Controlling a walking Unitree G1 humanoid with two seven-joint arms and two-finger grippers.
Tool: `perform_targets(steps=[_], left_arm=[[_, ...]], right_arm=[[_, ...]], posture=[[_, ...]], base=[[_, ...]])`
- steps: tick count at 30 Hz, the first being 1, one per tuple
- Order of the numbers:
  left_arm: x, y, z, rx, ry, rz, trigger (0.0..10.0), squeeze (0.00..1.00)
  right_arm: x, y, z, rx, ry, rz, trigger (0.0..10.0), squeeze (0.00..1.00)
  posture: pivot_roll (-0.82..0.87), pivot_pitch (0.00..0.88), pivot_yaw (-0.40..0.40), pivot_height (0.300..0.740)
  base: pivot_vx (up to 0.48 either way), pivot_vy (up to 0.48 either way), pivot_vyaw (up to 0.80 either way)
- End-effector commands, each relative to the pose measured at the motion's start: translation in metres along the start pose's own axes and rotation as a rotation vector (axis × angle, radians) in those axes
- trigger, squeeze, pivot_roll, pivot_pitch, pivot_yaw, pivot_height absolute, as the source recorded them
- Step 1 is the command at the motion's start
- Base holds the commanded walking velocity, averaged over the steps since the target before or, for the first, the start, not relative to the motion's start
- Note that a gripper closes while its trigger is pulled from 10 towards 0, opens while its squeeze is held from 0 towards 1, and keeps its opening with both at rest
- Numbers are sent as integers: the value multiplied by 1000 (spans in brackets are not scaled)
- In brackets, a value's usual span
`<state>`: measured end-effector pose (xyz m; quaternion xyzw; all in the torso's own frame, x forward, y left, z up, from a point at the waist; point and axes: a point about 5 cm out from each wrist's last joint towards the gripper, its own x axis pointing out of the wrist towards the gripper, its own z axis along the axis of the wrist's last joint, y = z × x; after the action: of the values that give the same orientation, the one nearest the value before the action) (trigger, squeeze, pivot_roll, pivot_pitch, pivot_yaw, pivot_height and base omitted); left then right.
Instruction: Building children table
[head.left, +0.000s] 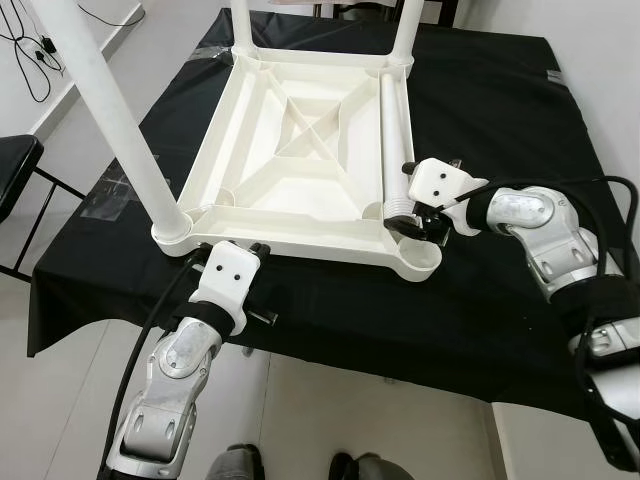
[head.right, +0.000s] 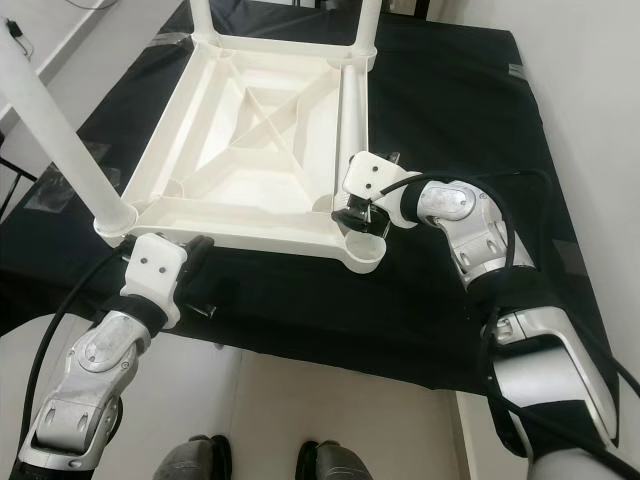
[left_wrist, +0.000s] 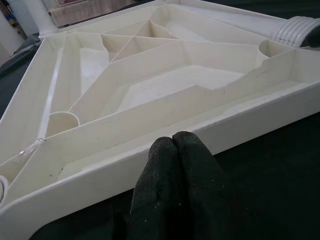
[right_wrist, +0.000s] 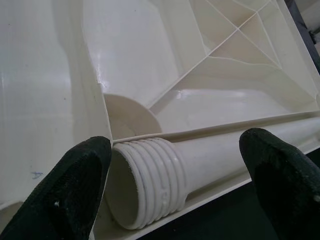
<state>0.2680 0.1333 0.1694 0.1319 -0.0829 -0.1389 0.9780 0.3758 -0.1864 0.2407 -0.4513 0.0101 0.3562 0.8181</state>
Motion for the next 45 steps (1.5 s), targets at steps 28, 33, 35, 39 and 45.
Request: perform_targets(steps=[28,33,35,39,45], left_arm=[[-4,-6,1,-3,-1,-43,10000,0],[-5,-10,0,-1,4,-62,10000,0],[-5,-11,0,0,4,-68,10000,0],[-6,-12,0,1,3,-72,10000,0],[-6,-12,0,0,4,-75,10000,0]], right_arm=[[2,-11,-9,-160,120,-10,10000,0],[0,-14,-13,-174,155,-21,10000,0],[-1,-14,-16,-181,174,-19,10000,0],[-3,-14,-21,-199,215,-22,10000,0],[-3,-15,-28,-223,280,-67,10000,0]], posture=[[77,213,-98,740],[80,210,-94,740],[81,209,-93,740],[81,209,-93,740],[78,210,-99,740]], base=[[0,0,0],[0,0,0],[0,0,0],[0,0,0],[0,0,0]])
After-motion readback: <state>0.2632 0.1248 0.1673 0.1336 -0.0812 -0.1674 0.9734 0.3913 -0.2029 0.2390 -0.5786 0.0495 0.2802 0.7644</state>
